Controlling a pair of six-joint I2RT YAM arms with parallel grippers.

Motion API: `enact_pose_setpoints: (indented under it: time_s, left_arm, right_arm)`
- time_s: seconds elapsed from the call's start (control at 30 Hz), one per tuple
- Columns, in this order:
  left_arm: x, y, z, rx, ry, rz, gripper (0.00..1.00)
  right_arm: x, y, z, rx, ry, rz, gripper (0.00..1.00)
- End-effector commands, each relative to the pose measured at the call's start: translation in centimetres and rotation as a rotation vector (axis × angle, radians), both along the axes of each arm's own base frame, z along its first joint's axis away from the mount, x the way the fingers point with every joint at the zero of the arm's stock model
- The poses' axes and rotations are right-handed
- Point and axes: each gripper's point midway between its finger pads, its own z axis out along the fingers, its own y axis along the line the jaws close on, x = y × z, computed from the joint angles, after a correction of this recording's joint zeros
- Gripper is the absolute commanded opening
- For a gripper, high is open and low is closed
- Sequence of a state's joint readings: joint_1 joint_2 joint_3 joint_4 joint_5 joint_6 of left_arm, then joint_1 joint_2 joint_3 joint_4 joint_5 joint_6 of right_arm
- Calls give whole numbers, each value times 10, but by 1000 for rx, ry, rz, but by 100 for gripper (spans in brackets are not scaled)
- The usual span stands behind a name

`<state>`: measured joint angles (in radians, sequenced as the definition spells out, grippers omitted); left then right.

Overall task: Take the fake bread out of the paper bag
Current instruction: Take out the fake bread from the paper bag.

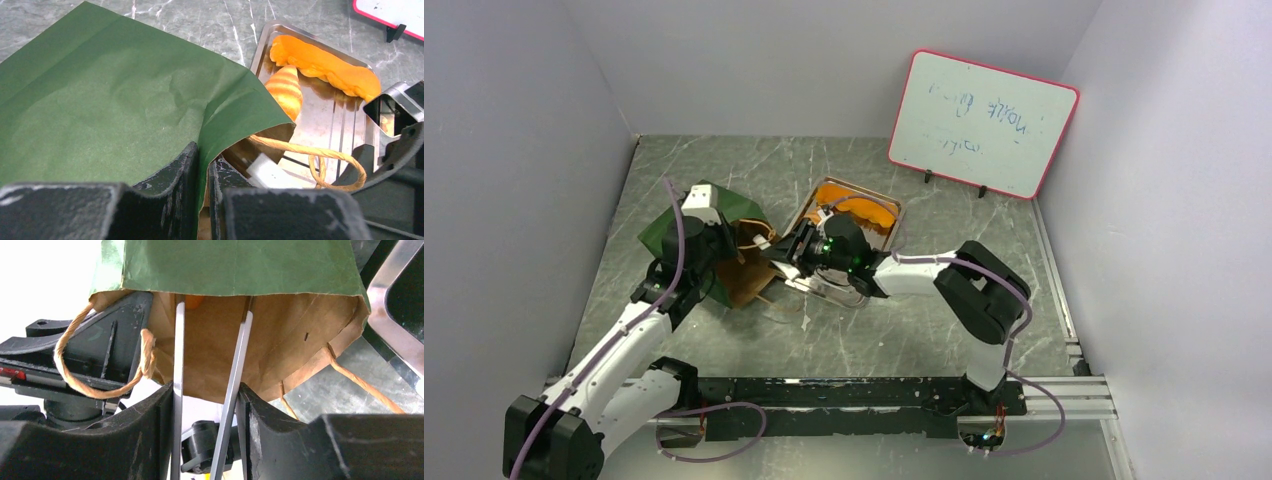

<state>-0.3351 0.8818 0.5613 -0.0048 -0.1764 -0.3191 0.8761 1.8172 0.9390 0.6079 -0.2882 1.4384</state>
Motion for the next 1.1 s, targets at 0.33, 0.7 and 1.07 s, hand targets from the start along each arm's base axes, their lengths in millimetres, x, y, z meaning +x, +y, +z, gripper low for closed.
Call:
enact_pose_setpoints:
  time_s: [0.33,0.7,1.07]
  left_arm:
    - [6,-5,0,-18,-29,-18,7]
    - [6,-6,-2,-18,-26,-27,7]
    - [7,-5,1,-15,-32,-20,7]
  right_arm:
    - [18,21,11,45,8,26,46]
    - [24,32,2,46,38,40,48]
    - [20,31,-21,29,121,58,29]
